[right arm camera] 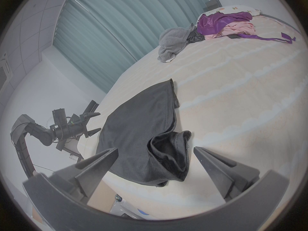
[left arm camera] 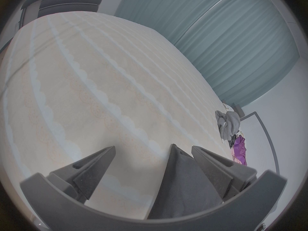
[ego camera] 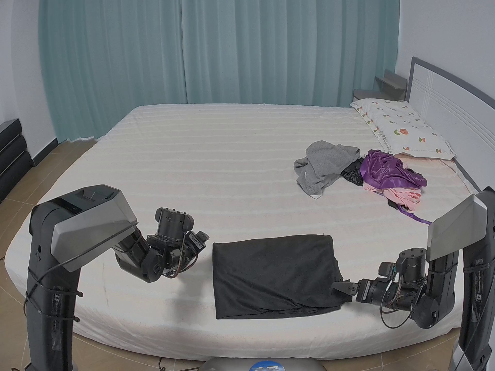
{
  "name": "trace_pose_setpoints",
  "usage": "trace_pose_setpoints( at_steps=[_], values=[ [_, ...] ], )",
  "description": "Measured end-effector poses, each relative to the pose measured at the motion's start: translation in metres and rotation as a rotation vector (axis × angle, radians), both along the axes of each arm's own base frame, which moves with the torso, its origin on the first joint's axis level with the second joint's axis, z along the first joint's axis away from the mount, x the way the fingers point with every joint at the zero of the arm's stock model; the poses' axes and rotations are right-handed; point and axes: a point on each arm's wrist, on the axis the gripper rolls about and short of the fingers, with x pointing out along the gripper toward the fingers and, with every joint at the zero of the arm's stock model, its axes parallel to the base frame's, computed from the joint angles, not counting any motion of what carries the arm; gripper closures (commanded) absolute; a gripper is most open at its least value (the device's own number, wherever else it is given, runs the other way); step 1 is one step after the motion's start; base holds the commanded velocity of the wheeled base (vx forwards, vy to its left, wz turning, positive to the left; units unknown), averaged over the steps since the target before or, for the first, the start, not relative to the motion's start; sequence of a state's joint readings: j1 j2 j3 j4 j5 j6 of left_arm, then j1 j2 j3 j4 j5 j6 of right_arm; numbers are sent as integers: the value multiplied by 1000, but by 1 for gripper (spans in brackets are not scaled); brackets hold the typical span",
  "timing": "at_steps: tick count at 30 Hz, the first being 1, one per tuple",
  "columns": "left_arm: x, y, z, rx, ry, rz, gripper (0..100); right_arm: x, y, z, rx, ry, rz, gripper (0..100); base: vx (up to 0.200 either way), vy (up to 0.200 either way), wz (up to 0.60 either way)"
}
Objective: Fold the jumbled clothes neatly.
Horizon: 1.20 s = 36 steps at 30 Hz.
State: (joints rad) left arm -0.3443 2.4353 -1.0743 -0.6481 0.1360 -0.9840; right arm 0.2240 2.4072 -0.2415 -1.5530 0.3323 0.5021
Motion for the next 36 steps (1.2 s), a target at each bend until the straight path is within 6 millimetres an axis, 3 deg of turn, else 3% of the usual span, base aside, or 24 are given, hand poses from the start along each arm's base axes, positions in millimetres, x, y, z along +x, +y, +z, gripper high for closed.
trace_pose_setpoints(
  at_steps=[1,2,11,26,27,36],
  values=[
    [0,0,1,0,-1,1,0,-1,0,-1,-4,1,5,0,0,0,0],
    [0,1,1,0,-2,0,0,-1,1,-2,-12,0,11,100,0,0,0],
    [1,1,3,-2,-8,1,0,-9,-3,-12,-101,5,72,100,0,0,0],
    [1,0,4,-2,-12,3,0,-12,-19,-5,-79,-1,76,100,0,0,0],
    [1,0,4,-3,-12,2,0,-13,-19,-5,-82,1,79,0,0,0,0],
    [1,0,4,-3,-13,2,0,-10,-21,-10,-119,-17,95,0,0,0,0]
  ],
)
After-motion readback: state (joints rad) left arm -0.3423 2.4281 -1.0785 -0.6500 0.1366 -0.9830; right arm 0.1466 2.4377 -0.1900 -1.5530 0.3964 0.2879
